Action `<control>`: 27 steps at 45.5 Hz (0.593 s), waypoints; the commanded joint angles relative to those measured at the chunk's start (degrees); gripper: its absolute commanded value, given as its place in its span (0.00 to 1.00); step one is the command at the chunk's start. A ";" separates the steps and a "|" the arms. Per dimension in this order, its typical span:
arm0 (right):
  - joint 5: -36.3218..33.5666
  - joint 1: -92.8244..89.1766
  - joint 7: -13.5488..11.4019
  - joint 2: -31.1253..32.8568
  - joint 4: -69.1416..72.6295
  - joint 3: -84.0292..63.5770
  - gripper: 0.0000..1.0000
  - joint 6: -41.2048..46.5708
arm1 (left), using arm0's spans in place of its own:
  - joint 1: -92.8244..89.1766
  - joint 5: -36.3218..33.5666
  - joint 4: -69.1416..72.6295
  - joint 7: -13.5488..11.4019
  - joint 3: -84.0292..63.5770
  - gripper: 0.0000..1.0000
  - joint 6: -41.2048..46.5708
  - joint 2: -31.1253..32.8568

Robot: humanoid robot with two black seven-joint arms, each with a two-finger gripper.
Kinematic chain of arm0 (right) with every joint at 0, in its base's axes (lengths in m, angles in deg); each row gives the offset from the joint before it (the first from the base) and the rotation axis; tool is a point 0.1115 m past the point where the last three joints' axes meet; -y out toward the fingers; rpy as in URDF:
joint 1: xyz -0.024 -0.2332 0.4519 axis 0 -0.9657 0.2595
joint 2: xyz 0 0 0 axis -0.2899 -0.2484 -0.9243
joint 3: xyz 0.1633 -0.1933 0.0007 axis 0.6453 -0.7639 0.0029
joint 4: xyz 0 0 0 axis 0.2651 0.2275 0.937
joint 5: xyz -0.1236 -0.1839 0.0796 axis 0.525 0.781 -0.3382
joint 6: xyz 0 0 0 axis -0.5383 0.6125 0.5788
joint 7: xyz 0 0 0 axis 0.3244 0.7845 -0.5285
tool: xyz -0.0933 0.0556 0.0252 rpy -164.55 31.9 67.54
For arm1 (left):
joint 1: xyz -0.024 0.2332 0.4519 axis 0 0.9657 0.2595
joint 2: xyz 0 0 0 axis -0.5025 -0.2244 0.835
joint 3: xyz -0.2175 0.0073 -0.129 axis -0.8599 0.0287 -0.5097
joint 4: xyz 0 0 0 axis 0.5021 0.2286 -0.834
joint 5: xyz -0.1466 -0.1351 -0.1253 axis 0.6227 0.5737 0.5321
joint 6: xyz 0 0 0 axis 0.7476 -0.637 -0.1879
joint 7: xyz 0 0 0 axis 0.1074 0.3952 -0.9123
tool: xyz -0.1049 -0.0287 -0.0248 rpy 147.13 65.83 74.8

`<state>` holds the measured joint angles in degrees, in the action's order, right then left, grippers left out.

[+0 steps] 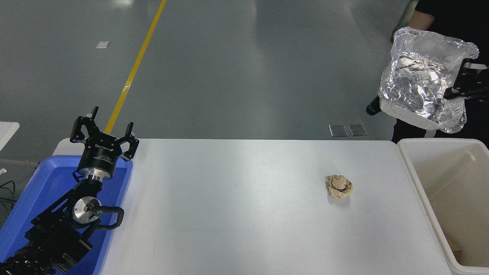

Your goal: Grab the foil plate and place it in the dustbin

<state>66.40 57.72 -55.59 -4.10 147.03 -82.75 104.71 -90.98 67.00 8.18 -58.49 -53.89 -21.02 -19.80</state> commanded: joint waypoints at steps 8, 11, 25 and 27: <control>-1.11 -25.12 -0.28 1.76 -24.38 4.38 0.00 -7.57 | 0.03 0.00 0.00 0.02 0.00 0.98 0.00 0.00; -1.89 -31.44 -0.37 1.76 -29.30 5.79 0.00 -9.16 | -0.05 0.00 0.00 0.02 0.00 0.98 0.00 0.00; -9.72 -53.78 -0.54 1.32 -41.97 12.64 0.00 -20.58 | 0.03 0.00 0.00 0.02 0.00 0.98 0.00 0.00; -9.72 -56.06 -0.54 1.15 -42.76 14.22 0.00 -22.42 | 0.03 0.00 0.00 0.02 0.00 0.98 0.00 0.00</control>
<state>59.79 16.89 -56.02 -2.70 113.60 -73.90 91.05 -90.97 67.02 8.18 -58.47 -53.89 -21.01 -19.80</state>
